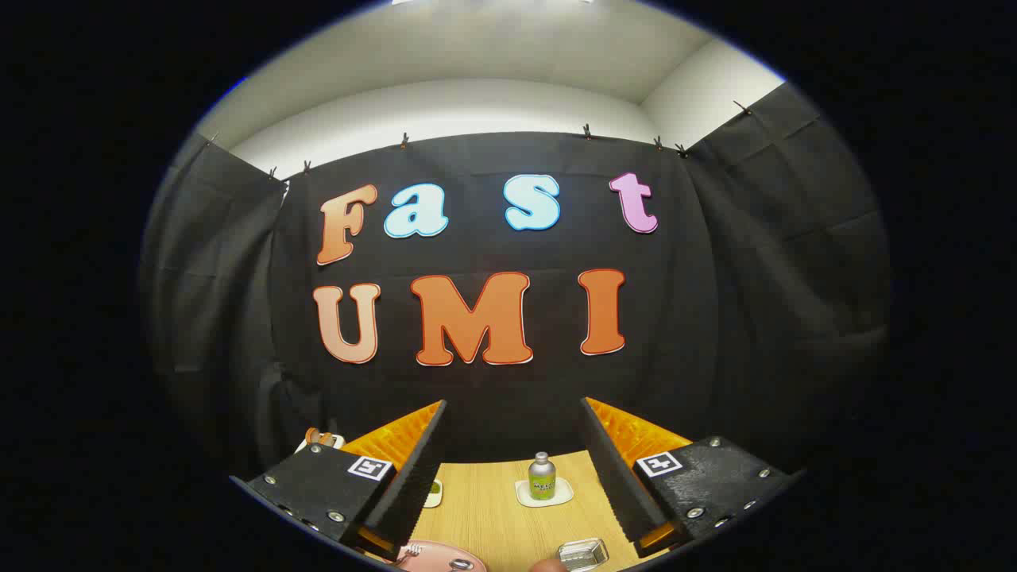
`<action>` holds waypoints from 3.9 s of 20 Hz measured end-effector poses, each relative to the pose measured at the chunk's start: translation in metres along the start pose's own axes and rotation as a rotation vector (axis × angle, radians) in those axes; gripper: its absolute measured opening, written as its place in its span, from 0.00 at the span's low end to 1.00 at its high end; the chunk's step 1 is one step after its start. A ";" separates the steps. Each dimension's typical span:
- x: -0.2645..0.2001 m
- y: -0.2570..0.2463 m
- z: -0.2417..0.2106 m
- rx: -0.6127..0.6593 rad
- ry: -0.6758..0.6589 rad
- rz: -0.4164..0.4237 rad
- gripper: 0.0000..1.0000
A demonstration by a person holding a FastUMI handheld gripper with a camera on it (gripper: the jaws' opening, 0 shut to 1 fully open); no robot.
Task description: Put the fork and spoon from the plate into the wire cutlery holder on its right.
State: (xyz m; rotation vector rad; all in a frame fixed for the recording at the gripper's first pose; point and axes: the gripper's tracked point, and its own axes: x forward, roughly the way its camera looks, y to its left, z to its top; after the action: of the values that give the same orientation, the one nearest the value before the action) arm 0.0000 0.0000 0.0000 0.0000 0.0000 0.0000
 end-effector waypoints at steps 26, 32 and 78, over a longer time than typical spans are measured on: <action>-0.002 0.038 -0.102 0.016 0.254 0.062 0.95; -0.022 0.077 -0.171 0.029 0.484 0.122 0.95; -0.115 0.080 -0.384 -0.090 1.253 0.136 0.05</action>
State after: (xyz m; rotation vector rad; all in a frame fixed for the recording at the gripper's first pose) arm -0.1146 0.0804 -0.3841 -0.0904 1.2535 0.1361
